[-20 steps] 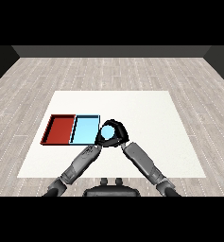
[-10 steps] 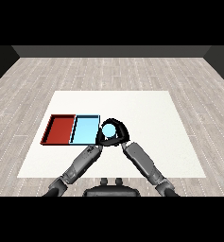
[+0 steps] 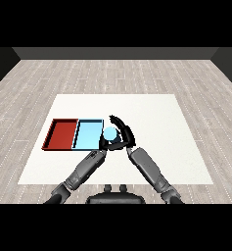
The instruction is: Pick the blue can and put it in the blue box
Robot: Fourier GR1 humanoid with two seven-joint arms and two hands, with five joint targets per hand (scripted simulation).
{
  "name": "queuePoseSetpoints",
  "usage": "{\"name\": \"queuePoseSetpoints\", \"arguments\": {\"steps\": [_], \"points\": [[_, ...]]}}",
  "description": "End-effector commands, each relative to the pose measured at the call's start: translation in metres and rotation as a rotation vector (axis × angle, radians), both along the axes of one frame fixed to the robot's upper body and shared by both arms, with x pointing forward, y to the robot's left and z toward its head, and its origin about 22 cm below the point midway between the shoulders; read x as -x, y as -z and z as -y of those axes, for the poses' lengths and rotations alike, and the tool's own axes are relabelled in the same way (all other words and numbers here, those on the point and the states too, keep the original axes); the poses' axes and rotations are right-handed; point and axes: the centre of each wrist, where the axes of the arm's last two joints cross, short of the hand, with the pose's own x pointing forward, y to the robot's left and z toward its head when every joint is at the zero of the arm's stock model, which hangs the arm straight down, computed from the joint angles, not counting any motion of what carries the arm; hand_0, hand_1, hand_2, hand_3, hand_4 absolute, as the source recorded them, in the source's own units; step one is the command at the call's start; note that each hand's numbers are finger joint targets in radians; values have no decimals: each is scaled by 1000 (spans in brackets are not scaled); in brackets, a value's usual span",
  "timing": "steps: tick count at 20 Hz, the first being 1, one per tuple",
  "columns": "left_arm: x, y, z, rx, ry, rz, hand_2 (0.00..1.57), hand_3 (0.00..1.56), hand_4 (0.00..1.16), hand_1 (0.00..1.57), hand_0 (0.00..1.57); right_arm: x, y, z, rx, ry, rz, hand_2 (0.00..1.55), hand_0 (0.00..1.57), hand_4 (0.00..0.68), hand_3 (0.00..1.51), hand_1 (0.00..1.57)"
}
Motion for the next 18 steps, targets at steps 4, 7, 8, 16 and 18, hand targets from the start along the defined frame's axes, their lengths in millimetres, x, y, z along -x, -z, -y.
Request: {"name": "queuePoseSetpoints", "arguments": {"steps": [4, 7, 8, 16, 18], "points": [[-15, 3, -7, -64, -57, 49, 1571, 1477, 1143, 1571, 1571, 0, 0, 36, -50, 55, 9, 0, 0, 0, 0, 0], [-3, -13, -7, -63, -44, 51, 1571, 1481, 1140, 1571, 1571, -1, -8, 56, -112, 36, 37, 0, 0, 0, 0, 0], [-13, -3, -14, -59, -56, 51, 1571, 1486, 1145, 1571, 1571, -1, -18, 29, -114, 12, 29, 0, 0, 0, 0, 0], [-28, -1, -78, -163, -184, 51, 1568, 1468, 1138, 1571, 1571, 32, -12, 116, -148, 82, 126, 0, 0, 0, 0, 0], [-52, -13, -94, -197, -224, 32, 1565, 1480, 1153, 1571, 1571, 42, -39, 132, -164, 113, 152, 0, 0, 0, 0, 0]]}}
